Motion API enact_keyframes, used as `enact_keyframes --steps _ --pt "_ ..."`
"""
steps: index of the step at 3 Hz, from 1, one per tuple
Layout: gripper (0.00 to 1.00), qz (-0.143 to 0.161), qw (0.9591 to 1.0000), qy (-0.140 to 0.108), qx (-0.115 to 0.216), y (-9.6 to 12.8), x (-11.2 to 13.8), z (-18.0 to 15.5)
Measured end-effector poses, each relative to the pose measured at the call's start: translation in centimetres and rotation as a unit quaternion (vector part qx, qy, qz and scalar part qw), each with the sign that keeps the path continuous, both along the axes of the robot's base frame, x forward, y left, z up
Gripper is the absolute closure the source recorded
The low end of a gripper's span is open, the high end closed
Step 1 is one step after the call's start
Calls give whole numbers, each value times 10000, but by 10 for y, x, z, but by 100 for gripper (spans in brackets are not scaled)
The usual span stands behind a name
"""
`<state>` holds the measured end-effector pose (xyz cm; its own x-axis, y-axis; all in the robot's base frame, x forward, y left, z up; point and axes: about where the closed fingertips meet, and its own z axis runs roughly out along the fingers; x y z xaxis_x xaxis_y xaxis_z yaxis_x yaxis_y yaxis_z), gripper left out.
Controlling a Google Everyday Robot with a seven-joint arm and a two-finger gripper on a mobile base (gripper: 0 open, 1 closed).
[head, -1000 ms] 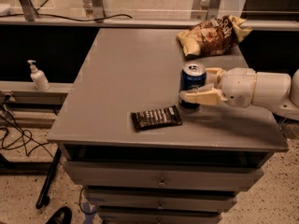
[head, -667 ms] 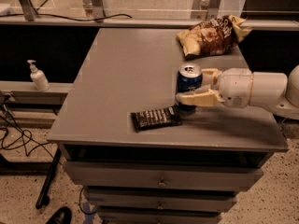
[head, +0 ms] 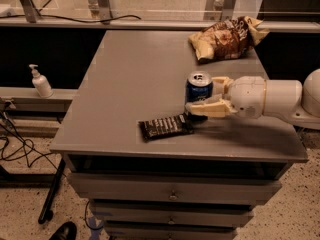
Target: Move pepsi can near rxbar chocolate
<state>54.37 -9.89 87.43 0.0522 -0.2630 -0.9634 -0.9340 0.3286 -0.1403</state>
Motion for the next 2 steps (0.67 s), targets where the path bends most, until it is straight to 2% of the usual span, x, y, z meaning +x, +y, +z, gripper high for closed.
enact_keyframes --steps 1,2 --pt "12 4 10000 3 -24 1 0 -2" --pt "0 -21 10000 -3 -48 -1 0 -3"
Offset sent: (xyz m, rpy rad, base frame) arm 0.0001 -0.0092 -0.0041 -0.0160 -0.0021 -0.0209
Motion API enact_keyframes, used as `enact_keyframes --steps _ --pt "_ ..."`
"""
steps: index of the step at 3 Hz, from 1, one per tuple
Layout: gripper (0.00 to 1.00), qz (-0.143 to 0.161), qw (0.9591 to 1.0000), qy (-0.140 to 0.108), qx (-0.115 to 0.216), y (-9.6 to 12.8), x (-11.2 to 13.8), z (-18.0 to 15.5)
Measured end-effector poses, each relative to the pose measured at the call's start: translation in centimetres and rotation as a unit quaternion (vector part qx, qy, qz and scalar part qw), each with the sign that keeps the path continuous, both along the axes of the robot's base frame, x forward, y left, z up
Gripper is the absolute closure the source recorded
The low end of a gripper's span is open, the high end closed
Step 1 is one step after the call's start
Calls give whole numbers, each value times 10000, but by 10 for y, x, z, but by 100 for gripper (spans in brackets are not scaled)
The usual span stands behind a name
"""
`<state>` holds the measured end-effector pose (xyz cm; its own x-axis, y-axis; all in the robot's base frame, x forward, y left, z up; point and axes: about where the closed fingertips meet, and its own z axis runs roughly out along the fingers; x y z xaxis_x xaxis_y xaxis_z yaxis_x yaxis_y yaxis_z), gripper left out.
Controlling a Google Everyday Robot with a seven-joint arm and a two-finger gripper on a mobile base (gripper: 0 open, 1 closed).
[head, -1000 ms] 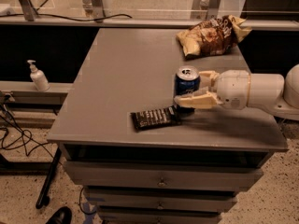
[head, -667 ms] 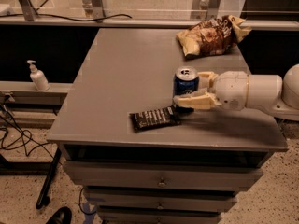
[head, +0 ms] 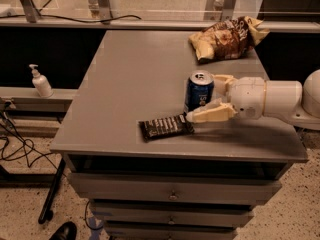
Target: Move pepsi can near rxbar chocolate
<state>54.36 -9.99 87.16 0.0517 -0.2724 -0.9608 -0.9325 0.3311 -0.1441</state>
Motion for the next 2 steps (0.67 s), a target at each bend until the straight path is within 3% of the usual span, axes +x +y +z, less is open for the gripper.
enact_keyframes --steps 1,2 --pt "0 -370 9992 -78 -147 -25 2 5" --pt "0 -1117 9920 -367 -462 -84 6 30"
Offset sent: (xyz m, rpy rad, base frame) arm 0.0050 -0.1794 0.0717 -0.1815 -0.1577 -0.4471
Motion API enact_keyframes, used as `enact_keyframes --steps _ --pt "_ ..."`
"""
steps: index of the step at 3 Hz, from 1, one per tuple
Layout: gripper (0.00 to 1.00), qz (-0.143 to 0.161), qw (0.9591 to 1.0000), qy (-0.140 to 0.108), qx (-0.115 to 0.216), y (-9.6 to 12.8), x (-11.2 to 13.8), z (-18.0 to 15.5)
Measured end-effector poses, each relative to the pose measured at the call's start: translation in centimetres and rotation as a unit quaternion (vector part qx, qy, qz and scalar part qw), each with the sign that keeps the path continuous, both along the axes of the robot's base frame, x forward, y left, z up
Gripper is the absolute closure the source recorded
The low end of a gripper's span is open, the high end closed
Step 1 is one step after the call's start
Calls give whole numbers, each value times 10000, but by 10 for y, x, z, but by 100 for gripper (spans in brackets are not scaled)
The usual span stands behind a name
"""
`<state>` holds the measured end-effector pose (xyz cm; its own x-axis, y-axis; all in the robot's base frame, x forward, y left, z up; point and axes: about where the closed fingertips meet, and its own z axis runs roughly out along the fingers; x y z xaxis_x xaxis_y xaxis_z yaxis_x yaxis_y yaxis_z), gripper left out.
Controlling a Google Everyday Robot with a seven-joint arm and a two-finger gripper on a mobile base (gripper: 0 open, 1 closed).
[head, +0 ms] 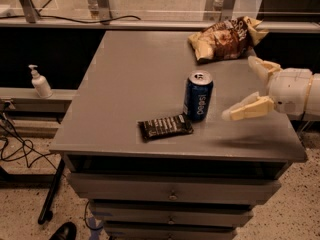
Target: Move pepsi can near rxbar chocolate
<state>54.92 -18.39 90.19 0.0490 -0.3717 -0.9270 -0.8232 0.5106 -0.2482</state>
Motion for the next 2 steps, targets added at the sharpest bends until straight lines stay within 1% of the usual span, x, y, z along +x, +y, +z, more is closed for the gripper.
enact_keyframes --steps 1,2 --pt "0 -1025 9933 -434 -299 -74 1 44" --pt "0 -1063 9928 -467 -296 -74 4 46"
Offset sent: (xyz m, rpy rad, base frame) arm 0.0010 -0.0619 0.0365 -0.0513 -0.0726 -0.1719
